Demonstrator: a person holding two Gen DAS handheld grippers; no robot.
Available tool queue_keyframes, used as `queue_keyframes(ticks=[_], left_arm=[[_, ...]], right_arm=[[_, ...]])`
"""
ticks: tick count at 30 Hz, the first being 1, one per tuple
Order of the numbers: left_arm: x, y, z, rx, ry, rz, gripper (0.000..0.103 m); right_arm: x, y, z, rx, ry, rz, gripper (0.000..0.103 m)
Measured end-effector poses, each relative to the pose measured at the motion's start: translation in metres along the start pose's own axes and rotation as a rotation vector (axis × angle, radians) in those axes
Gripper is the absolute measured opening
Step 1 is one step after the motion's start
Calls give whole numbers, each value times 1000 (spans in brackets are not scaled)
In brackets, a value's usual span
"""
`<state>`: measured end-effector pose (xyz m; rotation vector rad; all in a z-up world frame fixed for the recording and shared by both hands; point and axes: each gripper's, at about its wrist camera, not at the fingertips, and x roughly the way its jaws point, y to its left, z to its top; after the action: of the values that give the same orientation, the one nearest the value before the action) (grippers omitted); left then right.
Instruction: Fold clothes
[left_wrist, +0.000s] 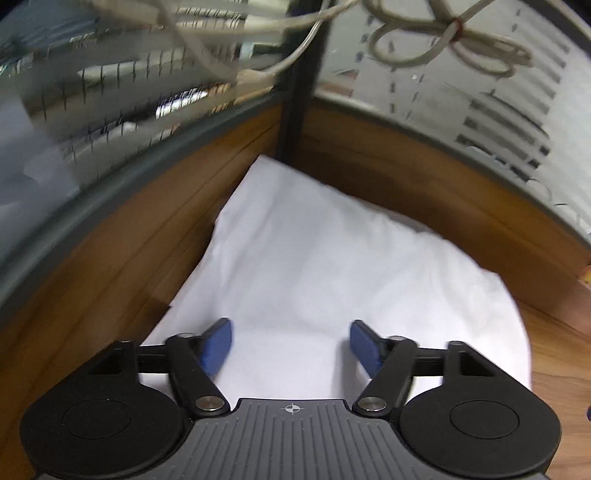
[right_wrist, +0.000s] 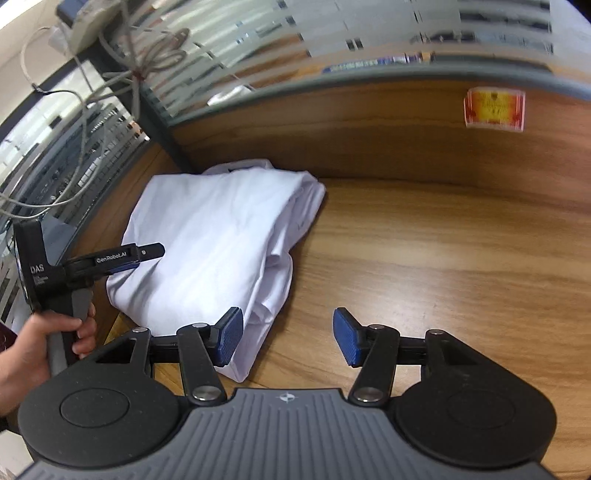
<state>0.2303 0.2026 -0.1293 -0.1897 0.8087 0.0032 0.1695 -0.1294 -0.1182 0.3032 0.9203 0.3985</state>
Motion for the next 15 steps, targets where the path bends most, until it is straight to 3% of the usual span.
queue_keyframes(ticks=[7, 15], left_arm=[[-48, -19, -5, 45, -26, -53, 100], [-100, -53, -14, 123, -34, -122, 103]], right_arm=[[-35, 26, 7, -124, -89, -18, 84], [-88, 54, 8, -226, -173, 12, 100]])
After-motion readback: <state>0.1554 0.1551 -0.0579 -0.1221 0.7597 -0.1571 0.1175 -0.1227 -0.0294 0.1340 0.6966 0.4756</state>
